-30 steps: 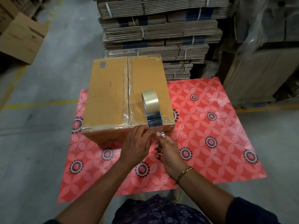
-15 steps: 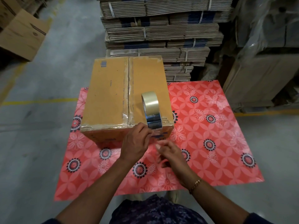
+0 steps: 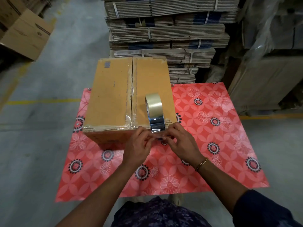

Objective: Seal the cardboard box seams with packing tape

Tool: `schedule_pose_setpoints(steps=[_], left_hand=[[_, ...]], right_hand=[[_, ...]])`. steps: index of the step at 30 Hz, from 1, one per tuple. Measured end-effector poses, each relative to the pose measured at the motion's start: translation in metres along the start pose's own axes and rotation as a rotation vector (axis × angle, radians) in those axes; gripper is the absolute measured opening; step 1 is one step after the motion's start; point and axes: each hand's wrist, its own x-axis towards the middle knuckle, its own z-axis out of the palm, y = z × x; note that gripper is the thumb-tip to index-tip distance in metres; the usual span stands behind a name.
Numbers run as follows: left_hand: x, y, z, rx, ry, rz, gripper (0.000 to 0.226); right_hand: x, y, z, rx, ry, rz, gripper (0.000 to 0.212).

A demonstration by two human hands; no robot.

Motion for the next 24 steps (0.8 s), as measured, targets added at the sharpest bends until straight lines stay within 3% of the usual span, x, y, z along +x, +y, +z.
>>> schedule_pose_setpoints(steps=[3, 6, 12, 18, 24], left_hand=[[-0.003, 0.002, 0.003, -0.142, -0.031, -0.142, 0.041], [-0.011, 0.0, 0.004, -0.379, 0.053, -0.362, 0.078], [-0.019, -0.005, 0.004, -0.468, -0.001, -0.376, 0.047], [-0.012, 0.007, 0.017, -0.558, 0.01, -0.448, 0.05], [-0.006, 0.018, 0.014, -0.642, 0.014, -0.464, 0.021]], right_hand=[[0.0, 0.0, 0.0, 0.033, -0.016, 0.013, 0.004], [0.0, -0.001, -0.002, 0.074, -0.034, 0.027, 0.004], [-0.002, 0.002, -0.008, 0.059, -0.051, 0.057, 0.004], [0.0, 0.002, -0.01, 0.063, -0.062, 0.052, 0.004], [0.002, 0.004, -0.01, 0.057, -0.086, 0.033, 0.004]])
